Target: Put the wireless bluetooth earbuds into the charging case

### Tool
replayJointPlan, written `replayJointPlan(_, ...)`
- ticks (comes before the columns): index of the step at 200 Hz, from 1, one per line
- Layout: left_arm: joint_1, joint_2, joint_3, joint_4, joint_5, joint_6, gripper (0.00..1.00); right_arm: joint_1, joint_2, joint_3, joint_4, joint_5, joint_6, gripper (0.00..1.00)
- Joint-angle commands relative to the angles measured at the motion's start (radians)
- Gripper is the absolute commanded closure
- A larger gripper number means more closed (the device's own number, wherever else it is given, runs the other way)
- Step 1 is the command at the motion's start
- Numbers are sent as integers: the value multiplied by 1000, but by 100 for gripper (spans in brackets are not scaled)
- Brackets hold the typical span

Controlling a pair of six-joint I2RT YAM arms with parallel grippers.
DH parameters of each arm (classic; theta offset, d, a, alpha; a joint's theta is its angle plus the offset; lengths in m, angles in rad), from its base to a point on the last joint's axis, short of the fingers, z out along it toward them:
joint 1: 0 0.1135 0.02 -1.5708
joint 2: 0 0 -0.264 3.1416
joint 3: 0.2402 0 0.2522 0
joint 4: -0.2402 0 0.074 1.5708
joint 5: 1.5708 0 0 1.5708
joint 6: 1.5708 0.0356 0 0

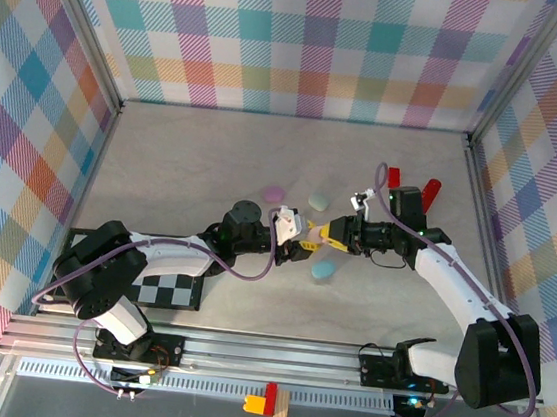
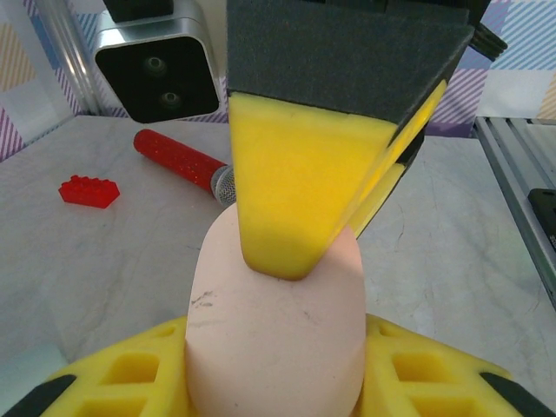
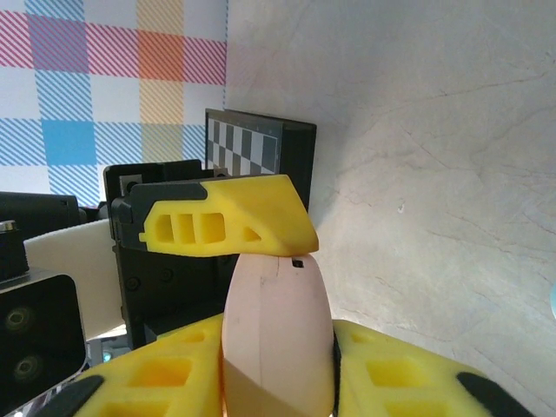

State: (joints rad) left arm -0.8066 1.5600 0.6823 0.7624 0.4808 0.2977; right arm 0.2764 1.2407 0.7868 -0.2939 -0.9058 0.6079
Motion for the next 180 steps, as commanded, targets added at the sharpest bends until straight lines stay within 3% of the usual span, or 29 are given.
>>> replayJointPlan(1,11,-29,15,77,19,-32,58,5,-8,17,40,-15,40,75)
replayJointPlan(26,59,4,-21,282,43,-184,38,0,-38,19,111,-28,110,77)
replayJointPlan(60,95,57,-48,562,93,-327,23,-27,-73,12,285,-63,297,81)
replayJointPlan(98,99,42,-21,581,114,-344,18,-42,-60,-34,709,-115,692,91)
replayJointPlan(146,138,63,52,586,201,-366,19,-42,-6,-40,1055,-167,954,97)
replayJointPlan(180,163,68,104,588,238,-373,21,-43,10,-51,1110,-168,1017,100)
